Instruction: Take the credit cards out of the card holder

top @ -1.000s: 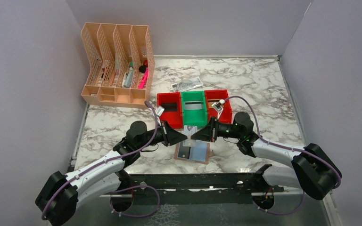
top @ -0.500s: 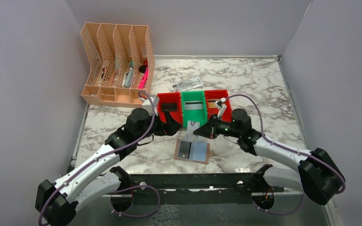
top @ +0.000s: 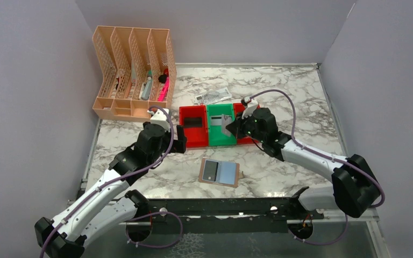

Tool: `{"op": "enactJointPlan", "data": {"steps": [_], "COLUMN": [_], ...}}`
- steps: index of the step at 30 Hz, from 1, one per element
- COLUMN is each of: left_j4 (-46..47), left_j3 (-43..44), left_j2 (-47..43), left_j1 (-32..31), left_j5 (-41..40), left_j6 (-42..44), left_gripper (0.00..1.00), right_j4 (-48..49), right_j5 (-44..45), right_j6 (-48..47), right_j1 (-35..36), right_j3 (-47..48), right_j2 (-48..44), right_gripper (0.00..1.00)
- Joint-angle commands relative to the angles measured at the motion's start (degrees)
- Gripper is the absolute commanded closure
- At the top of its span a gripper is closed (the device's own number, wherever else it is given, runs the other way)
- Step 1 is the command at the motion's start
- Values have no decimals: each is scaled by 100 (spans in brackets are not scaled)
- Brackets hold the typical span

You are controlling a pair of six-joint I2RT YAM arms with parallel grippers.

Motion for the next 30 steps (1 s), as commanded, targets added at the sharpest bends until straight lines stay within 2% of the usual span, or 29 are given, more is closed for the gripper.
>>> {"op": "enactJointPlan", "data": {"steps": [1,5,14,19,30], "left_j4": [8,-63,38,21,-139], "left_j3": [-86,35,-243,-240,-116], "left_j2": [-155,-158,-1169,-1042,-420], "left_j1": [33,74,192,205,389], "left_j5": [-439,-548,-1154,-1121,-876], "left_j6": [471,380,183,199,183], "left_gripper": [1,1,1,1,1], "right_j4": [490,732,1668,1352,1239], "right_j5": [1082,1606,1748,2354,2718], "right_j6": [-1476,-2608,-4673,-5119,-5915], "right_j1": [48,193,499,557,689], "right_j3": [94,365,565,1190,1569], "right_j2": [383,845,1717,2433,3099], "right_gripper": [98,98,97,97,96]}}
